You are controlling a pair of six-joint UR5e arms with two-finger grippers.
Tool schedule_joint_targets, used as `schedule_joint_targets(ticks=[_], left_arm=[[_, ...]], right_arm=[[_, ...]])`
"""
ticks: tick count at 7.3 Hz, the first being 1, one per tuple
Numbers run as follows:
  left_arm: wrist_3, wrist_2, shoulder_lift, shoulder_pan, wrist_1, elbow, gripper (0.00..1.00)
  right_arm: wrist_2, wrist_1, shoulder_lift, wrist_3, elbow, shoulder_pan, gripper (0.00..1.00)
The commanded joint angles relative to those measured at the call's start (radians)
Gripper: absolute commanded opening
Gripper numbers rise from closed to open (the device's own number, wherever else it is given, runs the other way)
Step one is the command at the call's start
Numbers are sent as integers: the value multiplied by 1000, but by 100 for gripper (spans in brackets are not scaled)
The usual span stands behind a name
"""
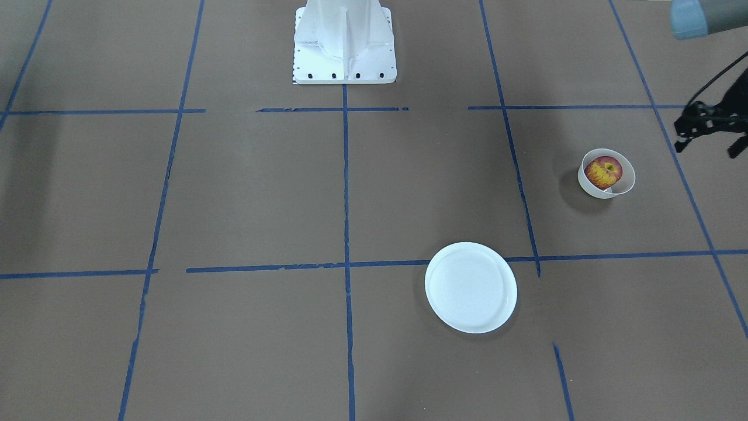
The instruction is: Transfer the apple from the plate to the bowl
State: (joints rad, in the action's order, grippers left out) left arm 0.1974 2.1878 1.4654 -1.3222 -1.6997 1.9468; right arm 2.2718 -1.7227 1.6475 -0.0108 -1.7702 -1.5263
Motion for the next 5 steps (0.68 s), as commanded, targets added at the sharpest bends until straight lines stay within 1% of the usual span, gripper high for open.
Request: schedule_joint_targets(ticks=[1,2,3,5], left_arm=[[-232,7,6,-216,118,-47,100],[-281,92,35,-262,117,-134,100],[-302,139,67,-268,123,-187,100],[-300,147,70,-269,127,-219,100]], right_arm=[[0,0,0,-1,0,0,100],[0,0,0,-2,2,0,100],[0,0,0,0,2,0,100],[0,0,0,0,0,0,100]])
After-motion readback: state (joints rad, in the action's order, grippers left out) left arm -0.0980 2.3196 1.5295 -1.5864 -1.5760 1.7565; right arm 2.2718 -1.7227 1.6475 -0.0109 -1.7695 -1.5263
